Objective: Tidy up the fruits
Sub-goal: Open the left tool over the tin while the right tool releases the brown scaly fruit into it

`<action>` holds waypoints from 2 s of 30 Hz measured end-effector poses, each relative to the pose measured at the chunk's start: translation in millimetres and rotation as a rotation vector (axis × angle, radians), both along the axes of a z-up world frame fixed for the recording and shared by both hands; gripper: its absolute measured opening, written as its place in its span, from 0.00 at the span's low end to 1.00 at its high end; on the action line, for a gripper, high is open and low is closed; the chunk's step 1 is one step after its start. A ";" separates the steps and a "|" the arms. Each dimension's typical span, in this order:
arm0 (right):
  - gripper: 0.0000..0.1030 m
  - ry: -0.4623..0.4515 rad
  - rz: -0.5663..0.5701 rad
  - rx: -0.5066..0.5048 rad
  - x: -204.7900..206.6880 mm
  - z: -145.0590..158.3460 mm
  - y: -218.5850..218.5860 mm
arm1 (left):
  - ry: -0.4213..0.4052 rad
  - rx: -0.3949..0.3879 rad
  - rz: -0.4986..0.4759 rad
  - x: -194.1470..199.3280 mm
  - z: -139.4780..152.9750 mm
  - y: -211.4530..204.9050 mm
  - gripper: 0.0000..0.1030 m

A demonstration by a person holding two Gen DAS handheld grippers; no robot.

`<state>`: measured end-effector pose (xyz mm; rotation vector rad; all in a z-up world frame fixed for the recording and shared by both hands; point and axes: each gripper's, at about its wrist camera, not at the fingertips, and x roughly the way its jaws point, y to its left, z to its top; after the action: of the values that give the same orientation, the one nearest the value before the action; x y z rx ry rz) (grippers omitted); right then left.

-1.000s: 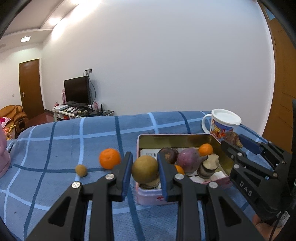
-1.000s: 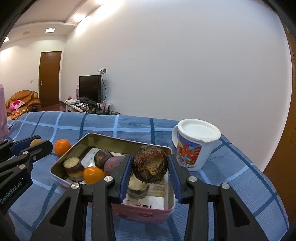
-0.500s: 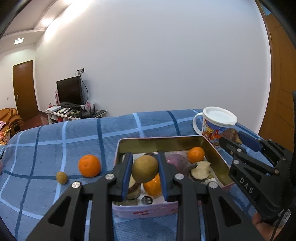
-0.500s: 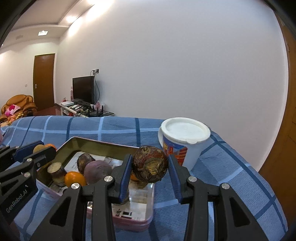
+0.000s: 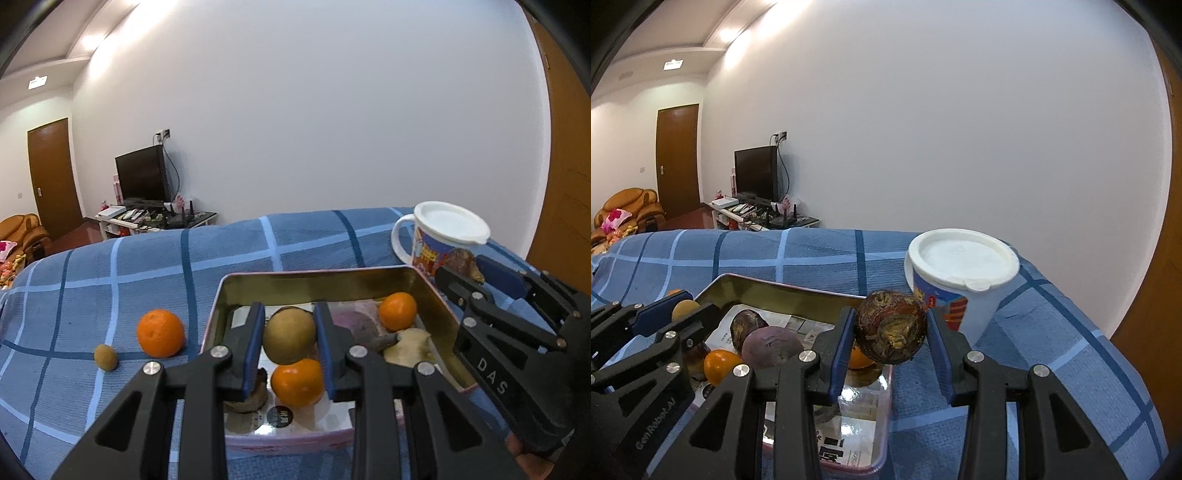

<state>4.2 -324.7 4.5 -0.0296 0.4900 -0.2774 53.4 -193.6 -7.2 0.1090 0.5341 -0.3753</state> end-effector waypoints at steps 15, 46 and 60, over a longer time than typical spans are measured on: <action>0.41 0.119 0.119 0.023 33.7 -13.9 10.7 | 0.012 0.103 0.128 16.6 -6.4 0.2 0.28; 0.43 0.088 0.173 0.082 28.0 -12.2 7.0 | -0.021 0.121 0.158 12.8 -6.2 -2.1 0.63; 0.78 -0.158 0.064 0.178 -8.7 13.0 -13.4 | -0.142 0.044 0.209 -8.9 14.1 31.7 1.00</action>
<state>-4.5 -338.1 17.5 0.1485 0.3543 -0.1708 44.5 -161.9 6.9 0.1197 0.4093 -0.1507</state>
